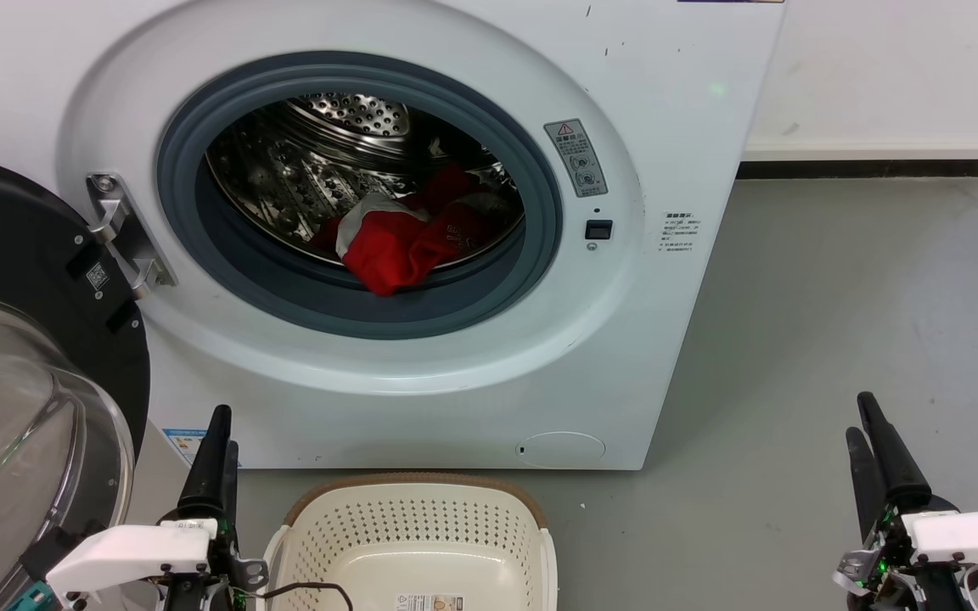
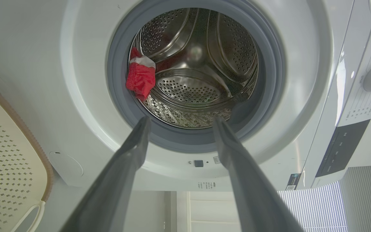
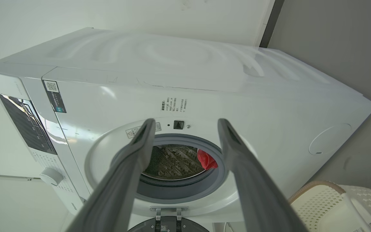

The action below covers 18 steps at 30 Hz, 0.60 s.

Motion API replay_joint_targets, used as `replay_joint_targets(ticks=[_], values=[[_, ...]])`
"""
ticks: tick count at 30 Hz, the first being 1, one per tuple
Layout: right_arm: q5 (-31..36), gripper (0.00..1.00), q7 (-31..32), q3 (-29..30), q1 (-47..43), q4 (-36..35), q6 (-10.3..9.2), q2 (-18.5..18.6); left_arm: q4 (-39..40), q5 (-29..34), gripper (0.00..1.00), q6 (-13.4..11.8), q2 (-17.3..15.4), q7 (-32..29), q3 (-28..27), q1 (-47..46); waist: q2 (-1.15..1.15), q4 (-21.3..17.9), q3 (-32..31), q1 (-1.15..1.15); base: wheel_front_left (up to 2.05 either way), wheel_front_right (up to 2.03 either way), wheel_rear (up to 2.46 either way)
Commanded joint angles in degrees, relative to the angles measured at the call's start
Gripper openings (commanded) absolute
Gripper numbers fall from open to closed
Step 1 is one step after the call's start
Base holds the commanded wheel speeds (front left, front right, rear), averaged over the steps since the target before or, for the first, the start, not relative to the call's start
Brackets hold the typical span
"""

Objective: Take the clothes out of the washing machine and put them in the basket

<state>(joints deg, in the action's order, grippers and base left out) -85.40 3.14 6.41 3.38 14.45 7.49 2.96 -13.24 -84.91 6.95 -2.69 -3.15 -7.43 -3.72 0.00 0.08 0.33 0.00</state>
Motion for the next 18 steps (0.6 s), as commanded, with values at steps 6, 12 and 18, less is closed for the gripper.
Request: replay_joint_targets(ticks=[6, 12, 18], values=[[9.0, 1.0, -2.0, -0.3, -0.1, -3.9, 0.01, 0.0, 4.2, 8.4, 1.0, -1.7, -0.1, 2.0, 0.3, 0.0, 0.0, 0.0, 0.2, 0.0, 0.0, 0.0, 0.0], [17.3, 1.0, -3.4, -1.0, -0.6, -6.4, 0.01, 0.0, 6.2, 15.7, 1.0, -3.4, -0.1, 3.5, 1.1, 0.6, 0.0, 0.0, 0.3, 0.0, 0.0, 0.0, 0.0], [25.1, 1.0, -4.8, -1.7, -1.4, -8.6, 0.01, 0.0, 7.9, 22.6, 1.0, -5.1, -0.1, 4.8, 2.4, 1.3, 0.0, 0.0, 0.3, 0.0, 0.0, 0.0, 0.0]])
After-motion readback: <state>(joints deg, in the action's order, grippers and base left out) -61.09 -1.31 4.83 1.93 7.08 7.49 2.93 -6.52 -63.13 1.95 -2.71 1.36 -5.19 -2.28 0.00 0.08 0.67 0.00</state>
